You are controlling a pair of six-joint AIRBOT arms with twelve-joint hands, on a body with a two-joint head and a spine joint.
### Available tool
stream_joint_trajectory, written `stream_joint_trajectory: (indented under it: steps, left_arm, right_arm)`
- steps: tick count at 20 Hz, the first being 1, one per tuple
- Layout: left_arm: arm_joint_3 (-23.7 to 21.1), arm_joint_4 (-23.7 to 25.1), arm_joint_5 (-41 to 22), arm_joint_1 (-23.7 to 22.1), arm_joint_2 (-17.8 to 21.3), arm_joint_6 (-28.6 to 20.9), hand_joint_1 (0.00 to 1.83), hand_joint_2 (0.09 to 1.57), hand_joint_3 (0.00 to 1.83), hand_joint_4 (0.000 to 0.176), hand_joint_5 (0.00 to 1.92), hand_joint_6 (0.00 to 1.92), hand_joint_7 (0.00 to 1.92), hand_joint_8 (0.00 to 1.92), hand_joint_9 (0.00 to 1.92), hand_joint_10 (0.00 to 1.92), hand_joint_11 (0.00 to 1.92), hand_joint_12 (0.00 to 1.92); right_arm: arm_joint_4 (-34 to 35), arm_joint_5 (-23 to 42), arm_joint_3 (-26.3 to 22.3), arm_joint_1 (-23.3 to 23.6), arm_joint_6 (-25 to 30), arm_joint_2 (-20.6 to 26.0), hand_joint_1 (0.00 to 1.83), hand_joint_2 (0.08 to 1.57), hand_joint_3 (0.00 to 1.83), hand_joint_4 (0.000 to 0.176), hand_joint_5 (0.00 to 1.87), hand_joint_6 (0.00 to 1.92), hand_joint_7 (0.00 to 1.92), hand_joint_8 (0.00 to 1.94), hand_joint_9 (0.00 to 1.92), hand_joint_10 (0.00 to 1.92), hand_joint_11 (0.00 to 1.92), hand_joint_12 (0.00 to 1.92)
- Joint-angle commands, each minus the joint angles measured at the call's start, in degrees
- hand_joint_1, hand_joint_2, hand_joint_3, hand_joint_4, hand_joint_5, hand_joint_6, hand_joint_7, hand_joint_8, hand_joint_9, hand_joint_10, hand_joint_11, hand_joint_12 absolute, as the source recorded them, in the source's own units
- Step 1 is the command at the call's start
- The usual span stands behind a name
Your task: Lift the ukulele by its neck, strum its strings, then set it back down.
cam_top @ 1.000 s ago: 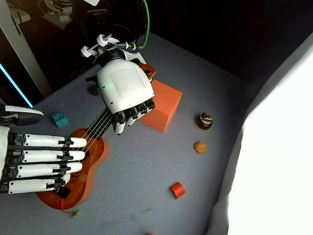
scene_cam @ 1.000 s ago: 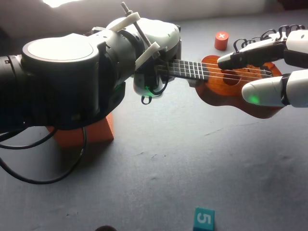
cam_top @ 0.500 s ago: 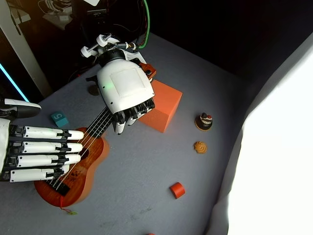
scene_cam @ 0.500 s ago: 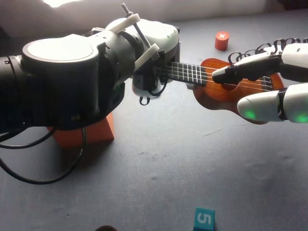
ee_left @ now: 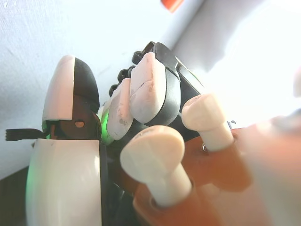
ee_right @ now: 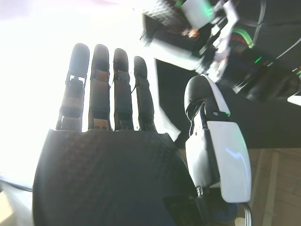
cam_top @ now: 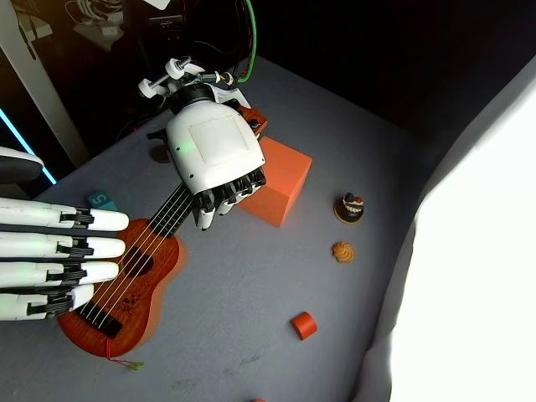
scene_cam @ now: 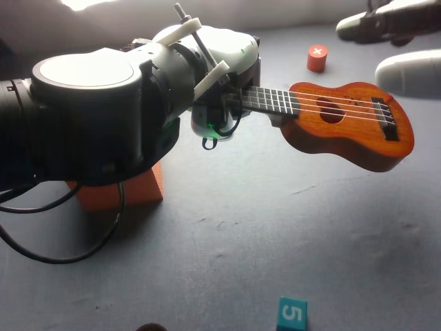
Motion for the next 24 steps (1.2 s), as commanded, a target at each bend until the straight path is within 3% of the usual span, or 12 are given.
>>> stream_joint_trajectory:
  steps: [1, 6, 9, 17, 24]
  left_arm:
    - [0.04, 3.55, 0.41, -1.19, 0.01, -0.14, 1.45, 1.28, 0.01, 0.173, 1.35, 1.92, 1.5, 1.92, 1.58, 1.92, 1.61, 1.92]
    - [0.07, 4.18, -0.26, -0.96, -1.79, -1.77, 1.45, 1.28, 0.0, 0.175, 1.35, 1.92, 1.5, 1.92, 1.58, 1.92, 1.6, 1.92]
    - [-0.1, 7.94, -0.3, 0.26, -2.98, -6.69, 1.43, 1.29, 0.01, 0.176, 1.35, 1.92, 1.51, 1.92, 1.59, 1.92, 1.61, 1.92]
    - [1.34, 23.67, 0.19, 6.15, -6.27, -21.07, 1.46, 1.28, 0.0, 0.176, 1.36, 1.92, 1.52, 1.92, 1.6, 1.92, 1.61, 1.92]
    - [5.84, 36.77, 1.38, 11.7, -9.19, -31.82, 1.46, 1.28, 0.0, 0.175, 1.35, 1.92, 1.51, 1.92, 1.59, 1.92, 1.61, 1.92]
  right_arm:
    - [0.91, 6.28, 0.13, 0.94, -0.3, 0.68, 0.31, 1.32, 0.0, 0.0, 0.36, 0.03, 0.38, 0.0, 0.29, 0.18, 0.0, 1.12]
    - [0.88, 6.39, 0.15, 1.73, -6.57, 4.75, 0.33, 1.31, 0.0, 0.0, 0.37, 0.04, 0.41, 0.01, 0.3, 0.18, 0.0, 1.14]
    - [0.88, 10.49, 0.12, 1.26, -9.67, 5.6, 0.31, 1.32, 0.0, 0.0, 0.35, 0.03, 0.39, 0.0, 0.29, 0.17, 0.0, 1.12]
    - [0.65, 15.35, 0.02, -0.14, -9.66, 5.43, 0.32, 1.32, 0.0, 0.0, 0.35, 0.03, 0.39, 0.01, 0.29, 0.18, 0.0, 1.14]
    - [-0.62, 17.11, 0.03, -0.68, -9.65, 5.27, 0.32, 1.32, 0.0, 0.0, 0.35, 0.03, 0.39, 0.0, 0.29, 0.18, 0.0, 1.14]
